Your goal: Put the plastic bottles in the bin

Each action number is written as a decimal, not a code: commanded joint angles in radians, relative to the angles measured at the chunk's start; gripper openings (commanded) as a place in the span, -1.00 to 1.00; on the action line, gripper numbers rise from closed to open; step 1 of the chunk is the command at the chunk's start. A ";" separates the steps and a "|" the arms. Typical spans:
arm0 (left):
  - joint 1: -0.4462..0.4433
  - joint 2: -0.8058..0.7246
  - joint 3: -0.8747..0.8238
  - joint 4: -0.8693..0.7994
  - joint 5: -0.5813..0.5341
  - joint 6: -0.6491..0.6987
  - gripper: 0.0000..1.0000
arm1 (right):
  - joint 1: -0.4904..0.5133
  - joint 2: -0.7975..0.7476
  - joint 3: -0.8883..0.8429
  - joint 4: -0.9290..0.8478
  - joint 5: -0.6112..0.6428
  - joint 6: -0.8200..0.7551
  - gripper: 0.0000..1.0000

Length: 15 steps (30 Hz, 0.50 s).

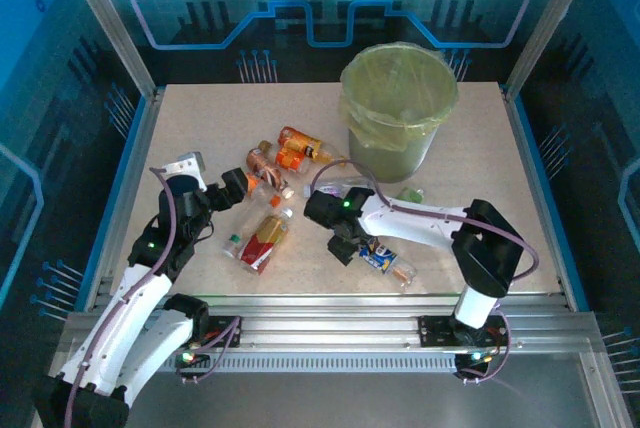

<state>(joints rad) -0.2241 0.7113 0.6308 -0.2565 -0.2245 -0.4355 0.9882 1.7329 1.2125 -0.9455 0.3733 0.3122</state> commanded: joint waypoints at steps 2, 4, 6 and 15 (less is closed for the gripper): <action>0.011 -0.011 -0.003 -0.010 -0.025 0.027 0.98 | 0.000 0.038 -0.022 0.024 -0.017 -0.015 0.58; 0.011 -0.010 -0.003 -0.011 -0.027 0.028 0.98 | 0.000 0.051 -0.024 0.034 -0.022 -0.019 0.58; 0.011 -0.010 -0.003 -0.010 -0.027 0.028 0.98 | 0.000 0.063 -0.027 0.047 -0.029 -0.025 0.58; 0.011 -0.010 -0.003 -0.016 -0.036 0.033 0.98 | 0.004 0.110 -0.018 0.083 -0.091 -0.049 0.55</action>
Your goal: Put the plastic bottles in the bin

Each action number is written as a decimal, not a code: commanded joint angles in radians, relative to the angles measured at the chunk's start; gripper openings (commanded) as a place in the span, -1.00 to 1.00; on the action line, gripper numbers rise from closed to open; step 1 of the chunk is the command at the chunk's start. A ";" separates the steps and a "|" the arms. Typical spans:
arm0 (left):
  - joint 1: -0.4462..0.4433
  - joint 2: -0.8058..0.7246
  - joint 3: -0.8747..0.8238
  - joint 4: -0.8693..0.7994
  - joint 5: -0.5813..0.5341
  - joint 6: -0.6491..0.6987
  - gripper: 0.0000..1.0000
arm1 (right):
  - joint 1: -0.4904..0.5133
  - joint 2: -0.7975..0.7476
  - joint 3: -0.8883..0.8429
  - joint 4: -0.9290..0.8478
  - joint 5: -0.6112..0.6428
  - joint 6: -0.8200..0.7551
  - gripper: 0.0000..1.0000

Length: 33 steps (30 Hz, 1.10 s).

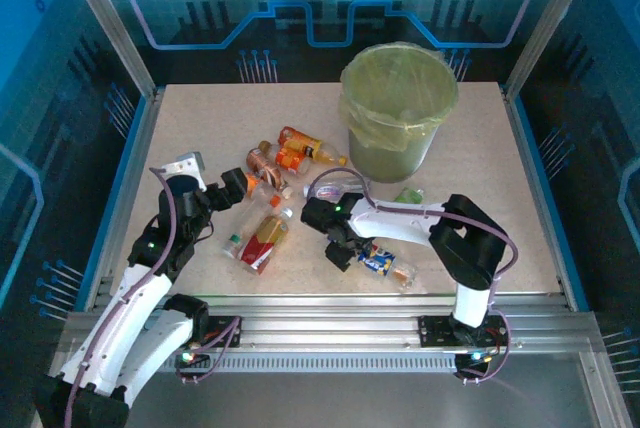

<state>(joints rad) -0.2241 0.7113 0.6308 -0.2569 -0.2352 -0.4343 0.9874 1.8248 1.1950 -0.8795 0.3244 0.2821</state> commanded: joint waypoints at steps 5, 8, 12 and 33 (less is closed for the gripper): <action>0.011 -0.010 -0.003 -0.016 -0.032 0.038 0.98 | 0.009 0.032 0.013 0.021 -0.067 -0.036 0.30; 0.011 -0.010 0.000 -0.019 -0.035 0.042 0.98 | 0.021 0.020 0.034 0.010 -0.076 -0.046 -0.01; 0.011 -0.013 0.003 -0.027 -0.050 0.046 0.98 | 0.044 -0.030 0.087 -0.029 -0.066 -0.053 -0.34; 0.011 -0.041 -0.003 -0.002 -0.063 0.058 0.98 | -0.100 -0.433 0.535 0.144 0.116 -0.282 -0.60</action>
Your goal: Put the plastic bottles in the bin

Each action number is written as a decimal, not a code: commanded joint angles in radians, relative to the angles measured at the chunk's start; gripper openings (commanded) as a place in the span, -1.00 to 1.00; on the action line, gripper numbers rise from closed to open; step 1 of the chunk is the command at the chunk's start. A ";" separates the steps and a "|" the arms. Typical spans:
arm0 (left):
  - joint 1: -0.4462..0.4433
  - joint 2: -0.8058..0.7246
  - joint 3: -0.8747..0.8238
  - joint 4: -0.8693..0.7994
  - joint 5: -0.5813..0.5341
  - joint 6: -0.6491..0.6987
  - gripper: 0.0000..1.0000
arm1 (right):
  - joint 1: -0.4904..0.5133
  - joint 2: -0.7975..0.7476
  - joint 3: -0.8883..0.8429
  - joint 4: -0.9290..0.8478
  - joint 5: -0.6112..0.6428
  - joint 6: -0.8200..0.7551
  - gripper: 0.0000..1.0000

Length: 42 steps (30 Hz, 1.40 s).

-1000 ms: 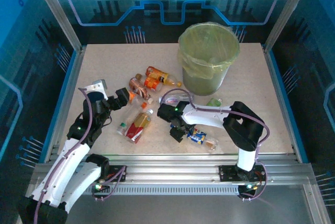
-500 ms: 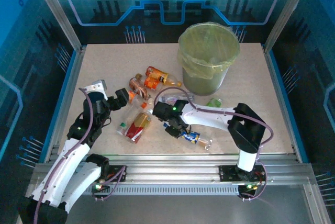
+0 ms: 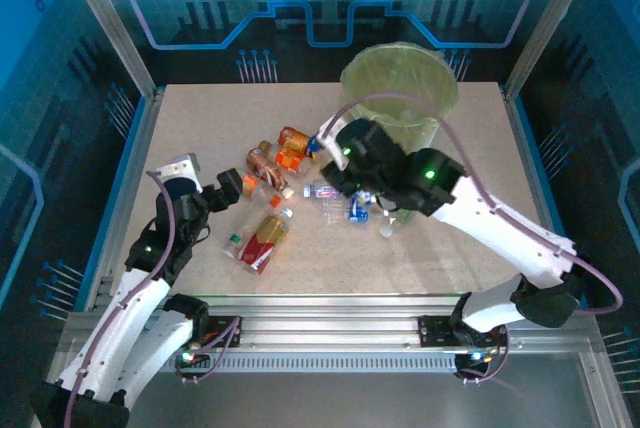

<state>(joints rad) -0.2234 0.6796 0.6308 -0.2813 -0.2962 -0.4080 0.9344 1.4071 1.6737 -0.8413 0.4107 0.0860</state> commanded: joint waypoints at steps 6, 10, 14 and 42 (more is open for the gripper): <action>0.010 -0.011 -0.005 0.031 0.009 0.032 0.98 | -0.262 0.012 0.169 0.299 -0.162 -0.086 -0.60; 0.010 -0.011 -0.004 0.034 0.011 0.035 0.98 | -0.372 0.080 0.251 0.361 -0.234 -0.053 -0.61; 0.010 -0.009 -0.001 0.037 0.010 0.043 0.98 | -0.465 0.161 0.306 0.424 -0.278 -0.011 -0.60; 0.010 -0.004 0.003 0.030 0.014 0.045 0.98 | -0.604 0.339 0.060 0.602 -0.477 0.181 -0.59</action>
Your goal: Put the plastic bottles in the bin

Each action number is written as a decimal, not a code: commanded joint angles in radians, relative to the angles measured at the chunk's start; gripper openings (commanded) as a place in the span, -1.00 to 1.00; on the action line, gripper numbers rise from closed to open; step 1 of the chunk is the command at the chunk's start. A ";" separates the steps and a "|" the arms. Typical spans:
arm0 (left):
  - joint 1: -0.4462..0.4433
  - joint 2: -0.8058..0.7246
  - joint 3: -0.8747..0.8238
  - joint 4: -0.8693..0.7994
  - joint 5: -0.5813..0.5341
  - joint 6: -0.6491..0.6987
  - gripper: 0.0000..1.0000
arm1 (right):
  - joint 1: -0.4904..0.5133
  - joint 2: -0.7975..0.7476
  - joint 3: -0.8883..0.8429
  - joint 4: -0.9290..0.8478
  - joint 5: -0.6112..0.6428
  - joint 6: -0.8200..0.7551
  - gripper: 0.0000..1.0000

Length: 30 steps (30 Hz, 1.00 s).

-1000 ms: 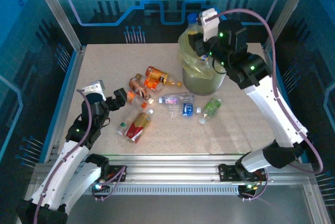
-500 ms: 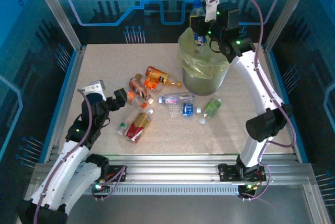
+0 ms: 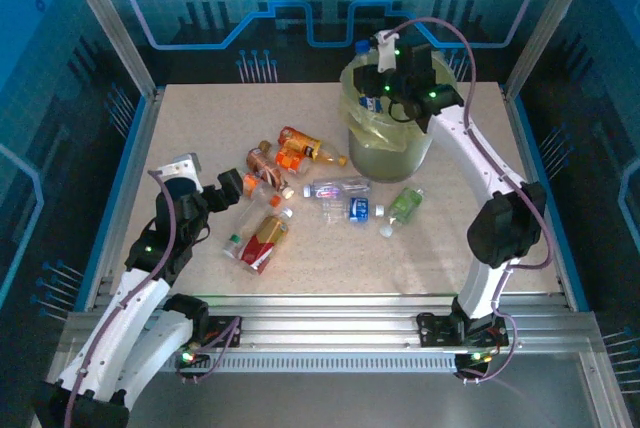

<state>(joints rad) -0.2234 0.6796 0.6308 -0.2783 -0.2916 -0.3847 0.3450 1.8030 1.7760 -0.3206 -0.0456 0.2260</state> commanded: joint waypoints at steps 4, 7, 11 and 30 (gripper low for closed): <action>0.010 -0.007 0.004 0.021 0.010 0.021 0.98 | -0.028 -0.081 -0.151 0.155 -0.017 0.059 -0.57; 0.010 -0.009 0.006 0.016 0.011 0.022 0.98 | -0.040 -0.088 -0.213 0.188 -0.008 0.065 -0.56; 0.011 -0.014 0.009 0.010 0.011 0.023 0.98 | -0.046 -0.079 -0.254 0.201 0.003 0.061 -0.48; 0.010 -0.016 0.007 0.004 0.003 0.032 0.98 | -0.040 -0.152 -0.170 0.114 -0.043 0.056 0.68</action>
<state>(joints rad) -0.2234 0.6792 0.6308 -0.2817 -0.2916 -0.3820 0.3046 1.7153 1.5425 -0.1856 -0.0662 0.2955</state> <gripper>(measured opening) 0.990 0.830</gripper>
